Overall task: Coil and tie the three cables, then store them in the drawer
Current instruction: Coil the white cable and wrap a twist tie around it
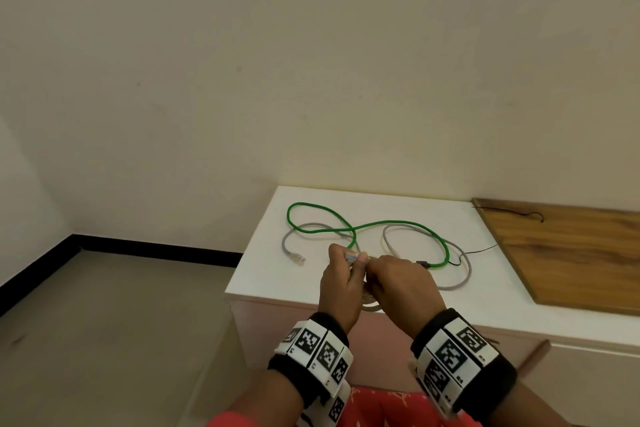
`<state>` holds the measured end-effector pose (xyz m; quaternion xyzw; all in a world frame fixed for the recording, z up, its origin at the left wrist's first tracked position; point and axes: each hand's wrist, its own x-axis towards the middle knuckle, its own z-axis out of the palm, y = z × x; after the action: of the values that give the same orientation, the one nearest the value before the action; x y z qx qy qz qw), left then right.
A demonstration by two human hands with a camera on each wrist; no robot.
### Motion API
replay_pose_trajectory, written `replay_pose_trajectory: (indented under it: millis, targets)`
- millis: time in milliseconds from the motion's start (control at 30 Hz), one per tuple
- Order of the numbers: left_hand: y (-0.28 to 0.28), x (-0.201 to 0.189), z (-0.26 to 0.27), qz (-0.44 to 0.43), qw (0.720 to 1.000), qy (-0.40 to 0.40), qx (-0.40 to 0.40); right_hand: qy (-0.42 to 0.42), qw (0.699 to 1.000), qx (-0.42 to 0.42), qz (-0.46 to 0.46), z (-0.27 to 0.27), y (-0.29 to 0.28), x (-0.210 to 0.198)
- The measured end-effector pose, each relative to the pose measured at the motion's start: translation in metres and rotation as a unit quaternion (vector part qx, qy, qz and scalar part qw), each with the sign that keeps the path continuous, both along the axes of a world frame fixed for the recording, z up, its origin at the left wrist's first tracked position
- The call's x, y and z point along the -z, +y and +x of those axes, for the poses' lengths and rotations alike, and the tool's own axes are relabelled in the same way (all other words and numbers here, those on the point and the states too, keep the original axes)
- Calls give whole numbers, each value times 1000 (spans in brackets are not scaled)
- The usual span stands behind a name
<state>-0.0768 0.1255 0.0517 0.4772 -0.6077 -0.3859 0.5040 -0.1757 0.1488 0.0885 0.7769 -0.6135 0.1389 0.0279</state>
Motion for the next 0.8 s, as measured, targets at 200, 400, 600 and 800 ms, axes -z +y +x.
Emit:
replay_pose_trajectory:
  millis: [200,400,600,800]
  targets:
    - [4,-1,2,16,1000,-10,8,120,990,-1,-81,2,5,13]
    - [3,6,-1,25,1000,-11,-2,127,978,-21,-165,1,8,23]
    - [4,1,-2,44,998,20,34,44,987,-13,-157,0,6,33]
    - [0,3,5,33,999,35,7,-282,959,-11,3,-2,6,22]
